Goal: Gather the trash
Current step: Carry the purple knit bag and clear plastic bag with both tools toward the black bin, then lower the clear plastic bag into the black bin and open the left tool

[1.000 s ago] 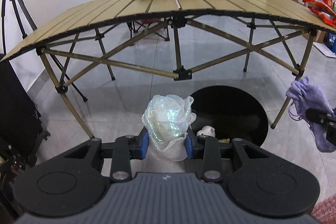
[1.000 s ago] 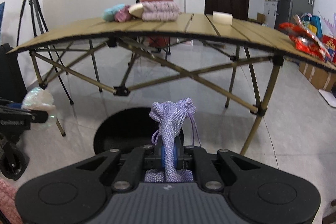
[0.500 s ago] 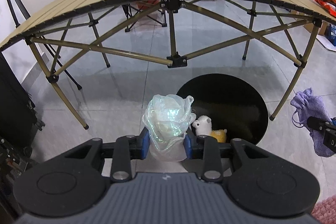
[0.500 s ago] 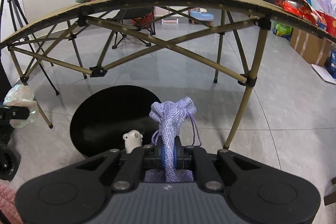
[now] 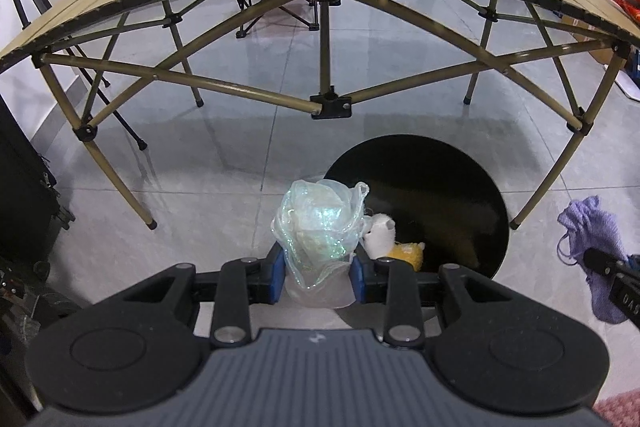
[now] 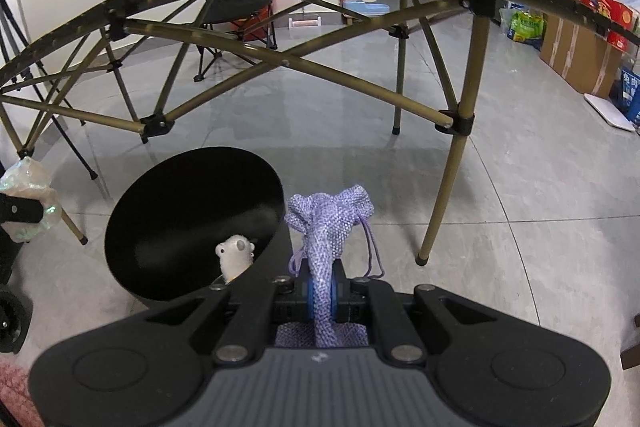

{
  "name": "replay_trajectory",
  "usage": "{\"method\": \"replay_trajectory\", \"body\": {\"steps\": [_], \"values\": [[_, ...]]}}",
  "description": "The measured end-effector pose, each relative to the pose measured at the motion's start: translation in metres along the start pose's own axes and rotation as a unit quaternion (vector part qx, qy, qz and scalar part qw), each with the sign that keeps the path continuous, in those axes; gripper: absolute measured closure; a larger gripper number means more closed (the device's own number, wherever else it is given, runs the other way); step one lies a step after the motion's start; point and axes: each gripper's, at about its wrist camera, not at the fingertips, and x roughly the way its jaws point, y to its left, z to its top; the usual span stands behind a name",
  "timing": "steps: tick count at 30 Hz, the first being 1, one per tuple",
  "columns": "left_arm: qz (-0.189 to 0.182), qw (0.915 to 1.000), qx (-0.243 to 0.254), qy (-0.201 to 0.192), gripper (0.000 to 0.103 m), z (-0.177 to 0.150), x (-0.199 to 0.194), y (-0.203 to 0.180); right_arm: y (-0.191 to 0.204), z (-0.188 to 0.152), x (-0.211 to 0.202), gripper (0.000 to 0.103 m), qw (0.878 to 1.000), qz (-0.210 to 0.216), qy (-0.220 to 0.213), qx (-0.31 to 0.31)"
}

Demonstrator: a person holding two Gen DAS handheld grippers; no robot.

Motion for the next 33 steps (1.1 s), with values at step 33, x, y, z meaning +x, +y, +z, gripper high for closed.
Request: {"method": "replay_trajectory", "body": {"steps": [33], "values": [[-0.049,0.9968,-0.022,0.059,0.071,0.046,0.046,-0.088,-0.044,-0.006,0.021,0.096,0.998,-0.039,0.016,0.039]]}}
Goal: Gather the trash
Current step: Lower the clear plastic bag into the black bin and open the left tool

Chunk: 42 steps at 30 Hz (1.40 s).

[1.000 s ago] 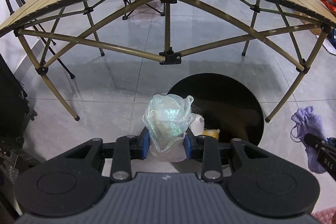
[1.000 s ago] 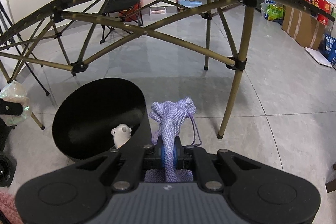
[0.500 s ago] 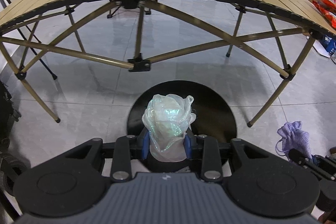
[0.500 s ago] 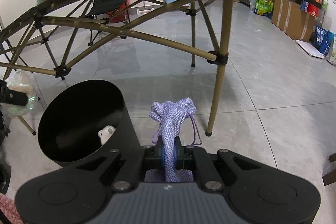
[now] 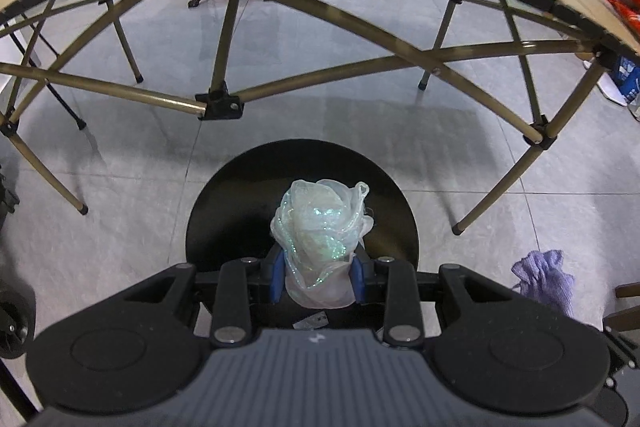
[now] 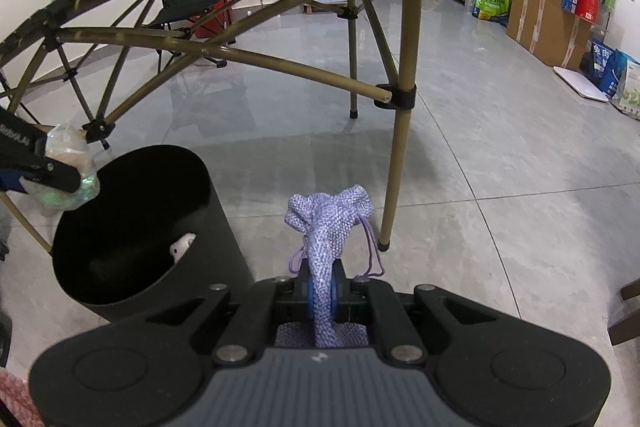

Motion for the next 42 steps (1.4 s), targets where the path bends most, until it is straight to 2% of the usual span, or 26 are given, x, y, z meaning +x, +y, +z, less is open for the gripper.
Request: {"method": "replay_trajectory", "body": {"steps": [11,32,33,35,36,37,38,39,42], "values": [[0.015,0.9982,-0.03,0.05,0.071,0.005,0.039,-0.006,-0.008,-0.004,0.009,0.096,1.0,-0.014,0.017,0.004],[0.055,0.9918,-0.028,0.112,0.069,0.001,0.096,-0.018,-0.028,-0.001,0.026,0.096,0.999,-0.031,0.026,0.033],[0.055,0.9915,-0.028,0.115,0.066,0.002,0.097,-0.018,-0.028,0.0,0.026,0.096,0.999,-0.031,0.026,0.034],[0.06,0.9914,-0.027,0.113,0.052,0.002,0.096,-0.019,-0.027,0.0,0.026,0.096,0.999,-0.03,0.025,0.033],[0.065,0.9912,-0.028,0.112,0.035,0.002,0.096,-0.019,-0.027,0.0,0.026,0.096,0.999,-0.03,0.025,0.033],[0.069,0.9911,-0.029,0.11,0.013,0.002,0.095,-0.019,-0.028,-0.001,0.026,0.096,0.999,-0.03,0.025,0.034],[0.07,0.9911,-0.031,0.108,0.005,0.002,0.094,-0.017,-0.028,-0.001,0.026,0.096,0.999,-0.03,0.024,0.034],[0.069,0.9914,-0.033,0.106,0.0,0.002,0.093,-0.017,-0.028,-0.001,0.026,0.096,0.999,-0.03,0.023,0.034],[0.063,0.9915,-0.035,0.108,0.0,0.003,0.092,-0.017,-0.028,-0.002,0.025,0.096,0.999,-0.029,0.023,0.034]]}}
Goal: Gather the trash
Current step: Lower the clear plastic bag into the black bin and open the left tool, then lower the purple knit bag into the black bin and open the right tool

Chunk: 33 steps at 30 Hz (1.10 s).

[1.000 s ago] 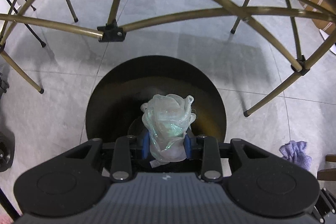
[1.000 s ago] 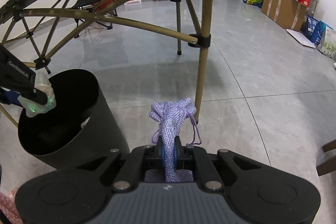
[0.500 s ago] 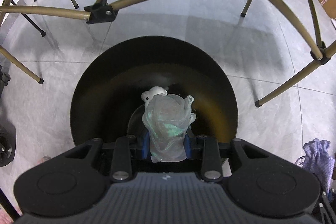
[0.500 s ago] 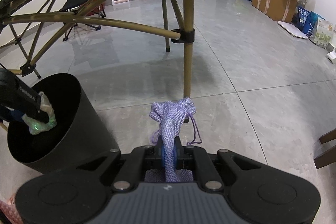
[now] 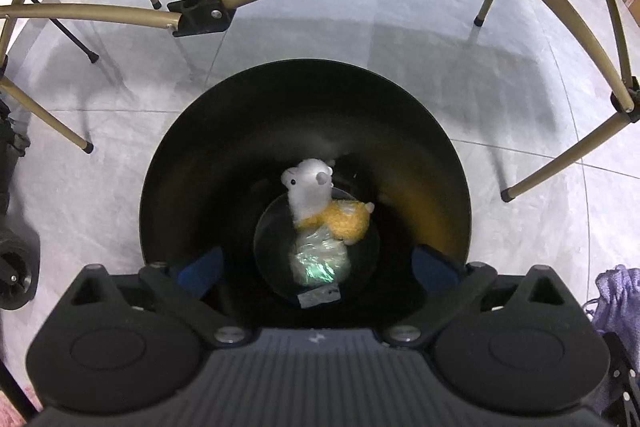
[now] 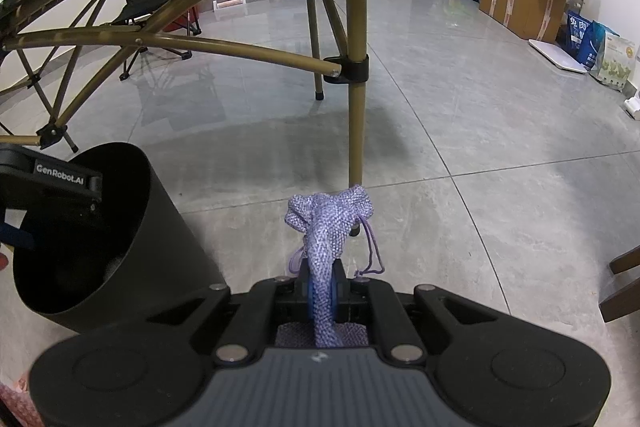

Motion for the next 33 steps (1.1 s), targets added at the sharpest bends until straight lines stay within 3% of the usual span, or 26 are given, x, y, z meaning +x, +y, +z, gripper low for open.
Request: {"method": "replay_trajectory", "body": {"steps": [15,33], "values": [[-0.002,0.9999,-0.003,-0.012,0.0,-0.001,-0.012,0.01,0.005,0.001,-0.005,0.096,1.0,0.005,-0.003,-0.01],[-0.017,0.9972,0.001,-0.072,0.0,-0.007,-0.056,0.049,0.038,0.011,-0.028,0.096,0.998,0.032,-0.037,-0.028]]}}
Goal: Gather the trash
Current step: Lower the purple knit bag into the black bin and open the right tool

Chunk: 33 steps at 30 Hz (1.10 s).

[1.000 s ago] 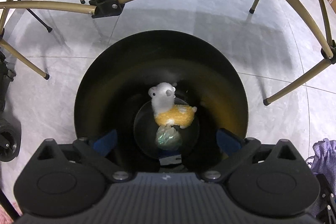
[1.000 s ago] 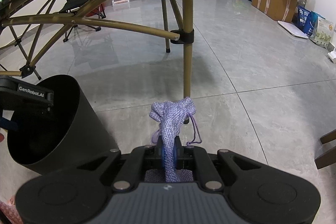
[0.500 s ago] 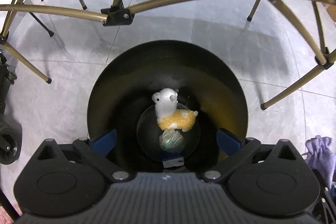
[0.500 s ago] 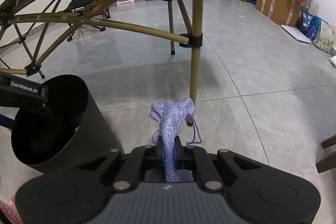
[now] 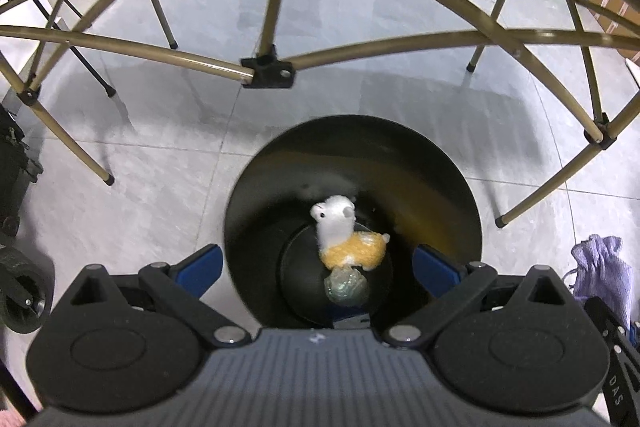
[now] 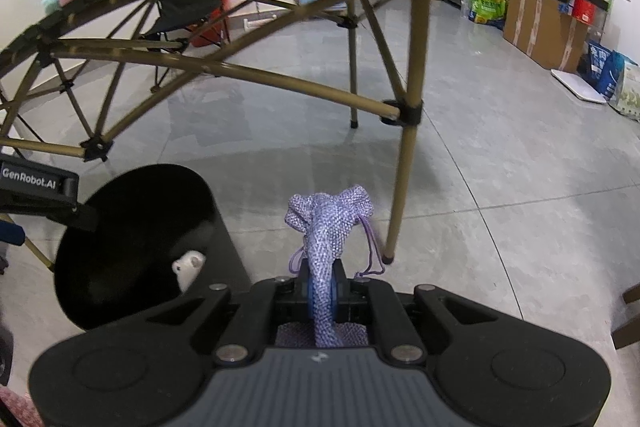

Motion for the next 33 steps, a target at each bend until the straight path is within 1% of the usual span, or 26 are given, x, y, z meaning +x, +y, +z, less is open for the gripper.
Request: {"method": "replay_trajectory", "body": {"steps": [9,14,25,33], "values": [[0.001,0.9996,-0.007,-0.027,0.0,-0.003,-0.022,0.03,0.037,0.013,-0.009,0.096,0.999,0.027,-0.018,-0.022],[0.007,0.9992,-0.012,-0.037,0.0,-0.004,-0.03,0.048,0.059,0.02,-0.011,0.096,0.998,0.04,-0.023,-0.031],[0.021,0.9984,-0.03,-0.044,0.0,-0.009,-0.037,0.084,0.096,0.026,-0.01,0.096,0.996,0.065,-0.026,-0.047],[0.03,0.9978,-0.04,-0.043,0.0,-0.012,-0.038,0.104,0.123,0.029,-0.001,0.096,0.995,0.078,-0.016,-0.053]]}}
